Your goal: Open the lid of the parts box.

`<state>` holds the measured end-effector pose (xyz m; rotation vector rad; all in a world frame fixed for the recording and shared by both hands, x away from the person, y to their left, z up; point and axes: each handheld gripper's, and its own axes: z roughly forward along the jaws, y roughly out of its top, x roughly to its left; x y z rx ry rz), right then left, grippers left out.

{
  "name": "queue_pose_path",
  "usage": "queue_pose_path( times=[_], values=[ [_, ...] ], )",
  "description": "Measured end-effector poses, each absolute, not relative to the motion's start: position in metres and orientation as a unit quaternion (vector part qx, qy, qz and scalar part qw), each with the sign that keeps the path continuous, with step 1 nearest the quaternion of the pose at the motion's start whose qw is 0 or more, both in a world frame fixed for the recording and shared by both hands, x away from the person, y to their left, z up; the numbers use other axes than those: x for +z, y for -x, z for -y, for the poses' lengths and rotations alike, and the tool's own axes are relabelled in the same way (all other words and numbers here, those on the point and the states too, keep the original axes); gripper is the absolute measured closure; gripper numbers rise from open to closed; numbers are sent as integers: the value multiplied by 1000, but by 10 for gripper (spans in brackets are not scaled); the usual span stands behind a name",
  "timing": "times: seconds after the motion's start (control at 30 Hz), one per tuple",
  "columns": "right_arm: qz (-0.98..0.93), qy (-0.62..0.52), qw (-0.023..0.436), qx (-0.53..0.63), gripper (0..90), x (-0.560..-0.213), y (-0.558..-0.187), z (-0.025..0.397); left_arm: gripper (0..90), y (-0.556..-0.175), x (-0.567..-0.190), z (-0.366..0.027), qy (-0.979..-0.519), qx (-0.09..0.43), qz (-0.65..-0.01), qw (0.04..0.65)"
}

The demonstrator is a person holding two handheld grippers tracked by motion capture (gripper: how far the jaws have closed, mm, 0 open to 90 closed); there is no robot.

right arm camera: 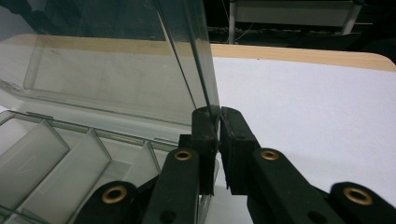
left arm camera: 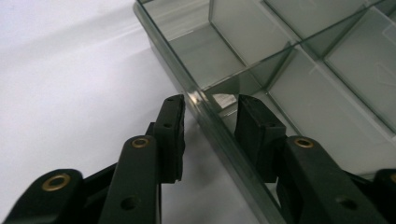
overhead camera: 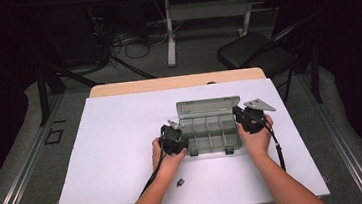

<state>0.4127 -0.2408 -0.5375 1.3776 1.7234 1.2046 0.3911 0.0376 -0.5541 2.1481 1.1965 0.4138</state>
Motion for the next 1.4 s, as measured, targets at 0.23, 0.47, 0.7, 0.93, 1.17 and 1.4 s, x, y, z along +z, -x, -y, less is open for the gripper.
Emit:
queue_pose_path(
  times=[0.23, 0.47, 0.7, 0.93, 1.17, 1.4],
  values=[
    [-649, -529, 309, 451, 862, -536, -415, 240, 623, -390, -555, -36, -817, 162, -454, 317],
    [-647, -543, 304, 441, 869, -533, -419, 238, 623, -390, -555, -36, -817, 163, -452, 318],
    [-650, -556, 304, 421, 877, -528, -425, 233, 622, -390, -555, -36, -817, 164, -452, 317],
    [-652, -563, 304, 406, 881, -525, -430, 231, 622, -390, -555, -36, -818, 164, -452, 317],
    [-656, -578, 285, 393, 881, -520, -440, 231, 621, -390, -556, -36, -817, 167, -451, 317],
    [-657, -586, 276, 385, 882, -518, -449, 230, 621, -390, -556, -36, -817, 166, -451, 318]
  ],
)
